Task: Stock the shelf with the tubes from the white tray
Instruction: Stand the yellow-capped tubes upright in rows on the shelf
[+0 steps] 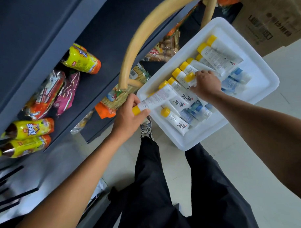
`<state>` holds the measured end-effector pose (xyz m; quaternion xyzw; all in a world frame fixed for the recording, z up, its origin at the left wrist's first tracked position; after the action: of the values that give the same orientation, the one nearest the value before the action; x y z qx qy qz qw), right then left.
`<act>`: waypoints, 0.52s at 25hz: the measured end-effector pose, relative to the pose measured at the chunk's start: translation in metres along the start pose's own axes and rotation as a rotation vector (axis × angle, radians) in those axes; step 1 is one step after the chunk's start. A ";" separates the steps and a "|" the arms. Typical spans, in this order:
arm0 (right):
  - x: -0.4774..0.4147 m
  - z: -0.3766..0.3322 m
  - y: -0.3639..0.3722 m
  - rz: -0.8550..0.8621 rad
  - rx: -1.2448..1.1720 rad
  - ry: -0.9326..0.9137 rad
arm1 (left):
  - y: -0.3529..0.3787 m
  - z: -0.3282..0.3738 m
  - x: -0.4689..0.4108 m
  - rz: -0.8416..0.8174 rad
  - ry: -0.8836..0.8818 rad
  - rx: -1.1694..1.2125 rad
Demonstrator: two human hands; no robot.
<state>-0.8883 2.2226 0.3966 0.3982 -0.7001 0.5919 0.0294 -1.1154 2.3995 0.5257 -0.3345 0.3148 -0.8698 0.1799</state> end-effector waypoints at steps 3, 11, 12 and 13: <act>0.015 -0.009 -0.025 0.016 -0.044 -0.005 | -0.018 0.021 0.020 0.005 -0.074 0.446; 0.082 -0.044 -0.162 0.137 -0.140 -0.072 | -0.093 0.113 0.084 -0.044 -0.005 1.074; 0.093 -0.052 -0.182 0.167 -0.163 -0.077 | -0.105 0.121 0.092 -0.040 0.027 1.109; 0.104 -0.060 -0.201 0.189 -0.166 -0.085 | -0.118 0.128 0.099 -0.035 0.056 1.151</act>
<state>-0.8660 2.2227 0.6302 0.3512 -0.7819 0.5146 -0.0232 -1.1084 2.3797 0.7246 -0.1647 -0.2100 -0.9125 0.3101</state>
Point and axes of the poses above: each hand's wrist, its own x-axis away from the middle knuckle, its own y-axis out of the palm, z = x × y, the point moved 4 cm from there along -x, towards the middle knuckle, and after that the axes turned 1 degree about -z, right-handed, at the moved point
